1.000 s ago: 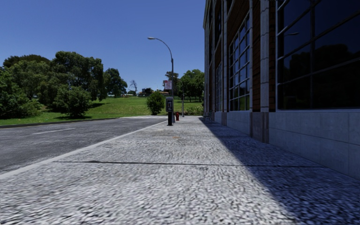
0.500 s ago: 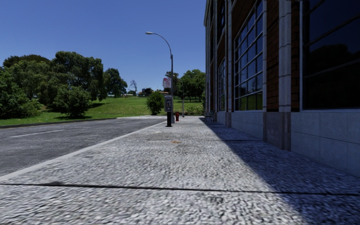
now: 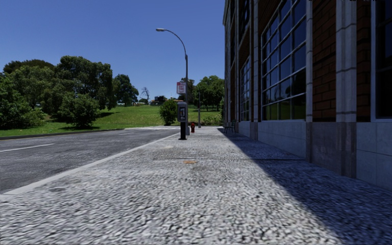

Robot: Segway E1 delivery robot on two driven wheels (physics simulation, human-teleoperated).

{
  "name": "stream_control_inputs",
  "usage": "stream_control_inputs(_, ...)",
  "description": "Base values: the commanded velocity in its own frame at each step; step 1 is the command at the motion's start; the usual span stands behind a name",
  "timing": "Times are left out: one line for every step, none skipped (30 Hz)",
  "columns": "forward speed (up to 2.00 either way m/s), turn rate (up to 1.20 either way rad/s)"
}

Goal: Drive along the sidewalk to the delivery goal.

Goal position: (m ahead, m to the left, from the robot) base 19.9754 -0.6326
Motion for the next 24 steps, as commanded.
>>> stream_control_inputs(1.81,0.00)
stream_control_inputs(1.81,0.00)
stream_control_inputs(1.81,0.00)
stream_control_inputs(1.81,0.00)
stream_control_inputs(1.81,0.00)
stream_control_inputs(1.81,0.00)
stream_control_inputs(1.81,0.00)
stream_control_inputs(1.81,0.00)
stream_control_inputs(1.81,0.00)
stream_control_inputs(1.81,0.00)
stream_control_inputs(1.81,0.00)
stream_control_inputs(1.81,0.00)
stream_control_inputs(1.81,0.00)
stream_control_inputs(1.81,0.00)
stream_control_inputs(1.81,0.00)
stream_control_inputs(1.81,0.00)
stream_control_inputs(1.84,0.00)
stream_control_inputs(1.91,0.00)
stream_control_inputs(2.00,0.00)
stream_control_inputs(2.00,0.00)
stream_control_inputs(2.00,0.00)
stream_control_inputs(2.00,0.00)
stream_control_inputs(2.00,0.00)
stream_control_inputs(2.00,0.00)
